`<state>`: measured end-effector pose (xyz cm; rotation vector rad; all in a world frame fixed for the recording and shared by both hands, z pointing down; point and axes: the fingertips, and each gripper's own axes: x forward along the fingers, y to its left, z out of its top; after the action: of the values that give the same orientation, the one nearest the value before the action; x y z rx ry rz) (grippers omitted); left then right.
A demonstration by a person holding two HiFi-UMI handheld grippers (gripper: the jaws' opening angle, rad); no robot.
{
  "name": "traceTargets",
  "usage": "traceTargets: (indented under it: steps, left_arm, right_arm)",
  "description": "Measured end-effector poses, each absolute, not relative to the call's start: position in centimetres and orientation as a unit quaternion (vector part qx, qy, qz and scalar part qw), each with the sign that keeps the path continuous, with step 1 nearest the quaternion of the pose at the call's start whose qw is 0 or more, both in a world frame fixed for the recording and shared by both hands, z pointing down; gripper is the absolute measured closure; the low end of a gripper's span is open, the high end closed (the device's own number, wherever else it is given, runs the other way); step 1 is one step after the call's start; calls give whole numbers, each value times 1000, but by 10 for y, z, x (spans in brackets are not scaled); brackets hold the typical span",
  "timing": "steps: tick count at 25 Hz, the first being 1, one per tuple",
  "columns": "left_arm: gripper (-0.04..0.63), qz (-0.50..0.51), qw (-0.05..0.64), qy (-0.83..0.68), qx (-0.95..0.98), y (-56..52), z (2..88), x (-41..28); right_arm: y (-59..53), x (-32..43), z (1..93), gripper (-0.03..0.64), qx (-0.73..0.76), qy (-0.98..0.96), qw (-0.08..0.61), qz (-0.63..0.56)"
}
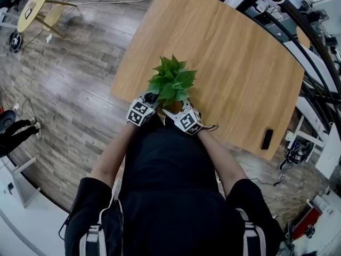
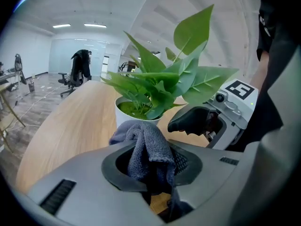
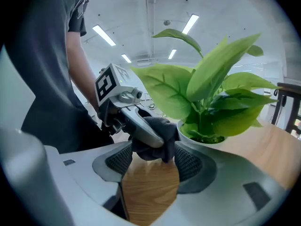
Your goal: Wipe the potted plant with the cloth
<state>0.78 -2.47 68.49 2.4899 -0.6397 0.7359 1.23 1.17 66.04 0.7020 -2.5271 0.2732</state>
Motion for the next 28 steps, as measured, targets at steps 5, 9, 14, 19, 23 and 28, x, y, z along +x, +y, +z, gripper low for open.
traceTargets:
  steps: [5,9,14,19,23,28]
  left_arm:
    - [480,265,232,-209,912,-16,690,-2]
    - [480,229,237,-194,924,-3,674,-12]
    - [480,171,212,-171,947,28,628,-43]
    - [480,151,187,-144,960,81,590,-85]
    - [480,116,174,-126,970,111,553,-106]
    - [480,71,154,-144,975,120,512,-139]
  right_arm:
    - [18,15,656,344,293,-921,221,128]
    - [26,27,646,345,351,-903,199,149]
    - [37,54,588,578,482,-856,95,161]
    - [87,19,532,578,561,-814,49,143]
    - [126,-10,512,592,601,-779,-7,179]
    - [151,-51,508,594,598,-780,20,181]
